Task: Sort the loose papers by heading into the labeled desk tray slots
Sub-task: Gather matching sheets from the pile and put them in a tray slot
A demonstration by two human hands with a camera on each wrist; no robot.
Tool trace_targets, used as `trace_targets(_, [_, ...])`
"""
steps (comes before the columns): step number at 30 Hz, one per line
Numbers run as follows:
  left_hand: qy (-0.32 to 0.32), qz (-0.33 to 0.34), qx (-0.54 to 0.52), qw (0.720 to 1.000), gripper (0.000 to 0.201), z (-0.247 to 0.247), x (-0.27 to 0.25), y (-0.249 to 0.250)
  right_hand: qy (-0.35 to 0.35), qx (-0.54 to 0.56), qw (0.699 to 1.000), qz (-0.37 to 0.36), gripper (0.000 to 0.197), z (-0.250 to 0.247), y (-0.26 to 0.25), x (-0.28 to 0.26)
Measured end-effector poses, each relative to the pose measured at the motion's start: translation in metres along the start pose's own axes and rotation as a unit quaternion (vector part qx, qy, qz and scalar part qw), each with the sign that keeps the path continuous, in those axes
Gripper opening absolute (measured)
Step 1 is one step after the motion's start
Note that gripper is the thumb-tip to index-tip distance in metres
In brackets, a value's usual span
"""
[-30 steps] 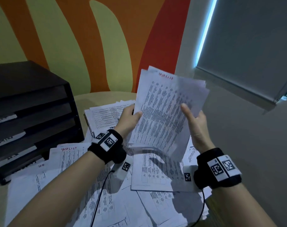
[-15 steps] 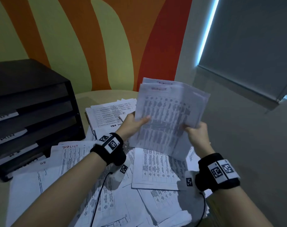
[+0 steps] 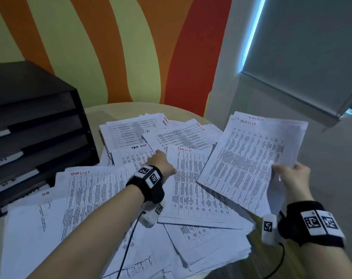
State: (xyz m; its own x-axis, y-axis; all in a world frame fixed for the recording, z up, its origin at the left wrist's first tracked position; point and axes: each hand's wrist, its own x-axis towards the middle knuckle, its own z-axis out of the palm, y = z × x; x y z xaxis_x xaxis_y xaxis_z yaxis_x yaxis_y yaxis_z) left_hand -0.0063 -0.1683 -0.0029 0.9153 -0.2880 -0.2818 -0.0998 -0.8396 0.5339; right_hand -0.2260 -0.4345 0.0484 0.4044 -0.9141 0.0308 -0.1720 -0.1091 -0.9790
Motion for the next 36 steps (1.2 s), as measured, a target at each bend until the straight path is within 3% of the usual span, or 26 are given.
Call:
trace_targets(4, [0.021, 0.011, -0.023, 0.999, 0.017, 0.004, 0.002, 0.002, -0.001, -0.008, 1.000, 0.006, 0.014, -0.003, 0.008, 0.000])
trace_targets(10, [0.049, 0.016, -0.082, 0.995, 0.034, -0.018, 0.009, -0.018, -0.009, -0.004, 1.000, 0.002, 0.013, 0.002, 0.010, -0.003])
trace_targets(13, [0.054, 0.005, -0.089, 0.995, 0.024, -0.040, 0.013, -0.033, -0.019, -0.005, 1.000, 0.006, 0.015, 0.007, 0.015, -0.001])
trace_targets(16, [0.077, 0.046, -0.165, 0.982, 0.010, -0.050, 0.016, -0.039, -0.037, -0.010, 0.999, 0.016, 0.016, 0.014, 0.016, -0.001])
trace_targets(19, [0.072, 0.096, -0.188, 0.975, 0.050, -0.045, 0.023, -0.031, -0.061, -0.016, 0.998, 0.019, 0.015, 0.020, 0.015, -0.003])
trace_targets(22, [0.040, 0.128, -0.093, 0.987, 0.088, -0.035, 0.031, -0.020, -0.086, -0.025, 0.996, 0.012, 0.011, 0.023, 0.013, -0.008])
trace_targets(24, [0.015, 0.133, -0.001, 0.991, 0.102, -0.029, 0.034, -0.015, -0.096, -0.038, 0.995, 0.001, 0.013, 0.024, 0.013, -0.010])
trace_targets(27, [-0.003, 0.134, 0.113, 0.985, 0.095, -0.026, 0.034, -0.003, -0.114, -0.058, 0.992, -0.001, 0.010, 0.026, 0.015, -0.010])
trace_targets(31, [0.021, 0.163, 0.188, 0.968, 0.057, -0.026, 0.039, 0.003, -0.128, -0.077, 0.989, 0.001, 0.007, 0.029, 0.019, -0.005])
trace_targets(36, [0.058, 0.191, 0.166, 0.966, 0.064, -0.023, 0.040, 0.000, -0.135, -0.075, 0.988, 0.008, 0.008, 0.034, 0.026, 0.000])
